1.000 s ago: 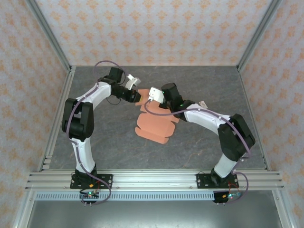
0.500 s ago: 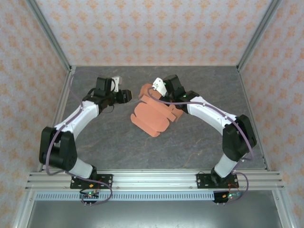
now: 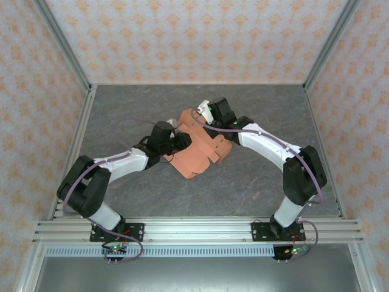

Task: Fold the paper box

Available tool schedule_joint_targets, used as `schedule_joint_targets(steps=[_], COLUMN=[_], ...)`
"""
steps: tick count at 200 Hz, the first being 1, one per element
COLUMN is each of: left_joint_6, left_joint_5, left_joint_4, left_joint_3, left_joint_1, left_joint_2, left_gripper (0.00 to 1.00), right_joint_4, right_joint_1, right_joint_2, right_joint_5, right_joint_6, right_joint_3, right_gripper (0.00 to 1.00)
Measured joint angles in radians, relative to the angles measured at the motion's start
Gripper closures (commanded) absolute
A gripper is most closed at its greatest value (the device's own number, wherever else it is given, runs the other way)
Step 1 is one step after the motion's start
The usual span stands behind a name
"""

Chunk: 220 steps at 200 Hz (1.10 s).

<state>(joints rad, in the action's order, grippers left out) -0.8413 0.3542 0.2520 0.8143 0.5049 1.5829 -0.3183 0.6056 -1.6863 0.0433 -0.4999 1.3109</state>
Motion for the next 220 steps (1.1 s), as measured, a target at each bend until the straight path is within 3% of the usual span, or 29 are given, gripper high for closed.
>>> schedule_joint_targets(steps=[47,120,220], left_joint_6=[-0.051,-0.078,-0.079], left_joint_5=[0.003,-0.001,-0.031], left_joint_4=[0.157,0.232,0.145], left_joint_3=[0.073,0.174,0.178], left_joint_1=[0.039,0.045,0.045], left_joint_2=[0.190,0.351,0.370], left_gripper=[0.83,0.89,0.89], right_joint_4=[-0.018,-0.054,-0.079], right_joint_1=[-0.024,-0.029,-0.029], right_joint_2=[-0.008,-0.041,-0.052], right_joint_5=[0.035,0.055,0.059], right_joint_6=[0.041,0.055,0.055], right_joint_3=[0.004,0.041,0.062], right_gripper=[1.00,1.00,1.00])
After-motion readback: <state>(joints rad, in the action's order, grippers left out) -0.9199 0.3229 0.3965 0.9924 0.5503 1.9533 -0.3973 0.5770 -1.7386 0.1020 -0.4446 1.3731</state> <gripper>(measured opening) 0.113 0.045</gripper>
